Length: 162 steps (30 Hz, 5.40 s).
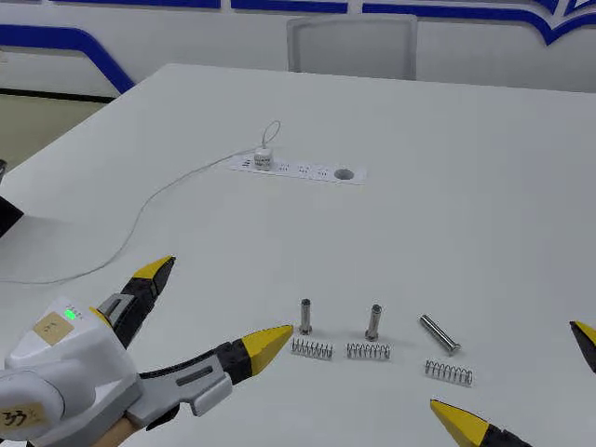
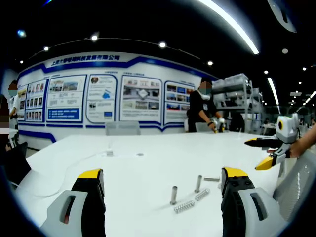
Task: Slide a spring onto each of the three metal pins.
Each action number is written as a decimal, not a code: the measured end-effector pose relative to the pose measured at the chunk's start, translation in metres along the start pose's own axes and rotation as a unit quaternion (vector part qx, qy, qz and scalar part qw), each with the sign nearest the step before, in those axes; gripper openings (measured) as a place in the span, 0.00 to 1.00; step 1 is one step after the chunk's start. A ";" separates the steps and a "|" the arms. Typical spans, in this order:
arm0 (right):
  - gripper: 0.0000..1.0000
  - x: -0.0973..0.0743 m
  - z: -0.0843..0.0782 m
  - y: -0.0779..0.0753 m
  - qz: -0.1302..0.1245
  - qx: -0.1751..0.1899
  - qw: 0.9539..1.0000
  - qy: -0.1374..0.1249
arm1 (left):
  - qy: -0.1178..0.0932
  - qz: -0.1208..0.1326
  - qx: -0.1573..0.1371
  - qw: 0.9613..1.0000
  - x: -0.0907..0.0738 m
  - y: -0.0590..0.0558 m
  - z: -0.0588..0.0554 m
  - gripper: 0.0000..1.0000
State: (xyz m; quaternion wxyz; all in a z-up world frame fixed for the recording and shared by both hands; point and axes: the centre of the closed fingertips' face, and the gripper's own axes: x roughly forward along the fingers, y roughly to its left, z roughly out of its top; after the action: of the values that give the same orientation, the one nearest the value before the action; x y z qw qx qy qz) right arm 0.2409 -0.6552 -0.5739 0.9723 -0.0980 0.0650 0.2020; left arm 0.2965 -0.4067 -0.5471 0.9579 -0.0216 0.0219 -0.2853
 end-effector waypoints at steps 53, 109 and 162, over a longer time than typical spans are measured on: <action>0.86 0.010 -0.026 -0.019 -0.007 0.053 0.996 0.074 | 0.027 0.018 -0.010 0.999 -0.002 0.009 -0.011 1.00; 0.35 0.121 -0.091 -0.026 0.089 0.059 0.960 0.260 | 0.073 -0.017 -0.002 0.997 0.002 -0.006 -0.031 1.00; 0.08 0.132 -0.106 -0.015 0.109 0.028 0.944 0.310 | 0.084 -0.019 0.026 0.996 0.001 -0.009 -0.033 1.00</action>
State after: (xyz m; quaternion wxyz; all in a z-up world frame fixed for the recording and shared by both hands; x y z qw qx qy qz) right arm 0.3577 -0.6416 -0.6964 0.8783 -0.1204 0.3794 0.2649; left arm 0.2906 -0.4160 -0.5799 0.9475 0.0268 0.0943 -0.3043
